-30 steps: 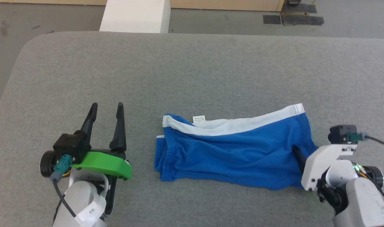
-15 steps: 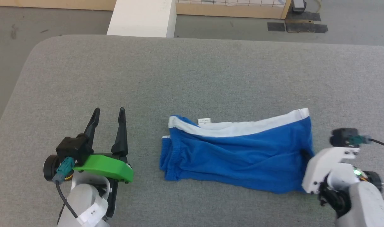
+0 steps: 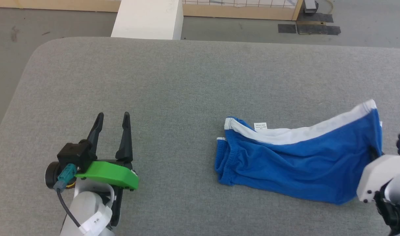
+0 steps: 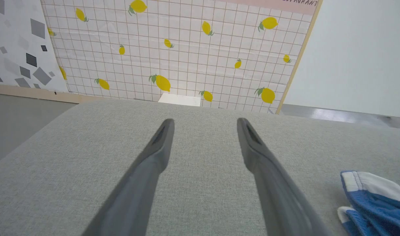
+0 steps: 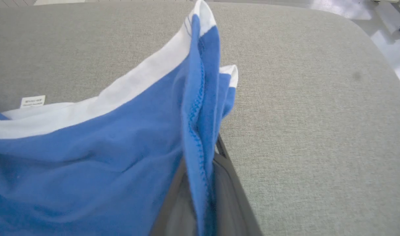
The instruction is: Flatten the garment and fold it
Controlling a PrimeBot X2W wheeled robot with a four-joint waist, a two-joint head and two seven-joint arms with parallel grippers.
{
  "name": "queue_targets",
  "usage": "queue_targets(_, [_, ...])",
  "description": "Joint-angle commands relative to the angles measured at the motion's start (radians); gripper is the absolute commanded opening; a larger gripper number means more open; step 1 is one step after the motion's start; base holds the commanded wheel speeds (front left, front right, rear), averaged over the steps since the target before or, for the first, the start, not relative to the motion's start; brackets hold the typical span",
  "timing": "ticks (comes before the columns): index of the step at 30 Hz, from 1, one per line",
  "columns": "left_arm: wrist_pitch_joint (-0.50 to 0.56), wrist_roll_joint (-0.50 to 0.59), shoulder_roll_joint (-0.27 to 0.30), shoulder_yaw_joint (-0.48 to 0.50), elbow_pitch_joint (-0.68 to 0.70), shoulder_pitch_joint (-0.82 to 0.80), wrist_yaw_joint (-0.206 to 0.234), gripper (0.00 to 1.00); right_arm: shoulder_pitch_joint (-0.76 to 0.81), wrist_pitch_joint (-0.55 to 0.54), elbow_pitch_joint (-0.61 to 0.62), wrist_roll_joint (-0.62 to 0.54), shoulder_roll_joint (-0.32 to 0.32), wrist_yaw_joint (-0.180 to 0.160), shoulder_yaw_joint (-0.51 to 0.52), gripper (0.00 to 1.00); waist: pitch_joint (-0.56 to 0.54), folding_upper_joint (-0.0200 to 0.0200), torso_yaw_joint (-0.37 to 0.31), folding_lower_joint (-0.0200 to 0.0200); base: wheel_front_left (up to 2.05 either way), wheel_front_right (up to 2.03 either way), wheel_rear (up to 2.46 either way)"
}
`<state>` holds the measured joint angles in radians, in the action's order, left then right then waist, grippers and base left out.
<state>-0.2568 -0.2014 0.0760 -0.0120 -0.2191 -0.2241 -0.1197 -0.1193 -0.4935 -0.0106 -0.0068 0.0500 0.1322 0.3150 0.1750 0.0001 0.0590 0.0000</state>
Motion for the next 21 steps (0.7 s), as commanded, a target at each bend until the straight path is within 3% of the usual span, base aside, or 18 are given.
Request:
queue_targets(1, [-0.005, 0.016, -0.004, 0.002, -0.002, 0.010, -0.004, 1.00, 0.015, -0.015, 0.039, 0.012, 0.000, -0.002, -0.025, 0.00, -0.001, -0.0001, 0.002, 0.0000, 0.00, 0.00, 0.00])
queue_targets(6, [-0.005, 0.022, -0.007, 0.003, 0.001, 0.012, -0.006, 1.00, 0.046, -0.107, 0.189, 0.093, 0.000, -0.002, -0.202, 0.00, -0.004, -0.0001, 0.007, 0.0000, 0.00, 0.00, 0.00])
queue_targets(11, [-0.005, 0.023, -0.008, 0.000, -0.003, 0.008, -0.008, 1.00, 0.018, -0.166, 0.241, 0.090, 0.000, -0.002, -0.396, 0.00, -0.001, -0.0001, 0.018, 0.0000, 0.00, 0.00, 0.00])
queue_targets(15, [-0.005, 0.020, -0.010, -0.006, -0.005, -0.001, -0.009, 1.00, -0.046, -0.191, 0.184, 0.068, 0.000, -0.002, -0.515, 0.00, 0.008, -0.0001, 0.037, 0.0000, 0.00, 0.00, 0.00])
queue_targets(21, [-0.005, 0.015, -0.015, -0.012, -0.003, -0.010, -0.010, 1.00, -0.145, -0.200, -0.004, 0.085, 0.000, -0.002, -0.622, 0.00, 0.025, -0.0001, 0.069, 0.0000, 0.00, 0.00, 0.00])
